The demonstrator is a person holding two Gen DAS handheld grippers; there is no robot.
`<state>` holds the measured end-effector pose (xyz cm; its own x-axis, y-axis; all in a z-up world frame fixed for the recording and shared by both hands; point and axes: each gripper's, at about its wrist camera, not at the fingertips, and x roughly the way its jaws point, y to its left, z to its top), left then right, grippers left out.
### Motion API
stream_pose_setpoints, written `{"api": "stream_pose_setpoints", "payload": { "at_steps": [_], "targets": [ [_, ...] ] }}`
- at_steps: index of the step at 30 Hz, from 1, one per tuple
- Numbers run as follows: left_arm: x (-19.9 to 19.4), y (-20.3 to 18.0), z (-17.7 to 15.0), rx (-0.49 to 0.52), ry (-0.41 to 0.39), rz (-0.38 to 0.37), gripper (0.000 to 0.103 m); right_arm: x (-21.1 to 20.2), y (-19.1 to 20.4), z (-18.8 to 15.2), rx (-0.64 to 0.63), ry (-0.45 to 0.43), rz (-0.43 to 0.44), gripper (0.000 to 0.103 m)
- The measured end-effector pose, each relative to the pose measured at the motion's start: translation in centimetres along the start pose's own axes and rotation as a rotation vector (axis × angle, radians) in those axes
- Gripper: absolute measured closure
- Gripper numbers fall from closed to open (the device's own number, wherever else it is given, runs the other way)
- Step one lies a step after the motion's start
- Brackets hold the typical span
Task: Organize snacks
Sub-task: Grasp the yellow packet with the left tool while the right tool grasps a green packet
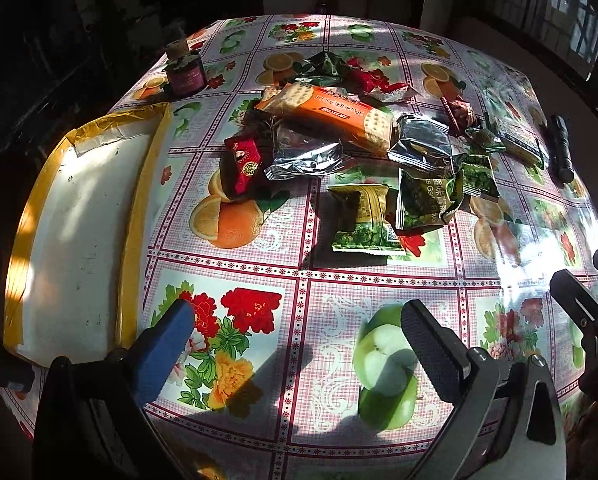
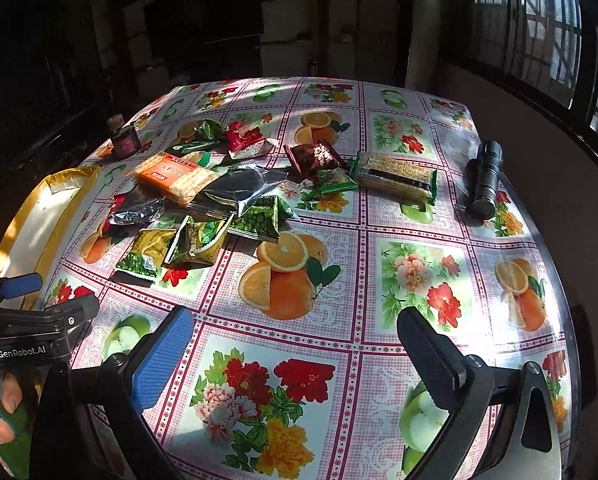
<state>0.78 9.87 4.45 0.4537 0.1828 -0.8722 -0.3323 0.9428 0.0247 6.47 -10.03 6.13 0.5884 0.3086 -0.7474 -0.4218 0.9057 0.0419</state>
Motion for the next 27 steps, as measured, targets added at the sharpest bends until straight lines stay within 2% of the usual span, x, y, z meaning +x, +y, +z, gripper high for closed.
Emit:
{"api": "stream_pose_setpoints", "payload": {
  "at_steps": [4, 14, 18, 21, 25, 27],
  "targets": [
    [0.4, -0.3, 0.9, 0.007, 0.002, -0.012, 0.0, 0.7, -0.2, 0.8, 0.019, -0.001, 0.027, 0.003],
    [2.8, -1.1, 3.5, 0.007, 0.017, -0.044, 0.0, 5.0, -1.4, 4.1, 0.143, 0.048, 0.123, 0.037],
    [3.9, -1.5, 4.5, 0.011, 0.033, -0.076, 0.001, 6.9, -0.8, 5.4, 0.178, 0.075, 0.171, 0.039],
    [4.6, -1.9, 5.0, 0.018, 0.037, -0.079, 0.008, 8.0, -0.4, 6.1, 0.191, 0.09, 0.162, 0.04],
    [6.1, -2.1, 5.4, 0.019, 0.072, -0.086, 0.03, 9.8, -0.5, 6.5, 0.216, 0.129, 0.16, 0.042],
    [6.8, -2.0, 5.5, 0.013, 0.094, -0.098, 0.033, 10.6, -0.6, 6.5, 0.23, 0.144, 0.171, 0.042]
  ]
}}
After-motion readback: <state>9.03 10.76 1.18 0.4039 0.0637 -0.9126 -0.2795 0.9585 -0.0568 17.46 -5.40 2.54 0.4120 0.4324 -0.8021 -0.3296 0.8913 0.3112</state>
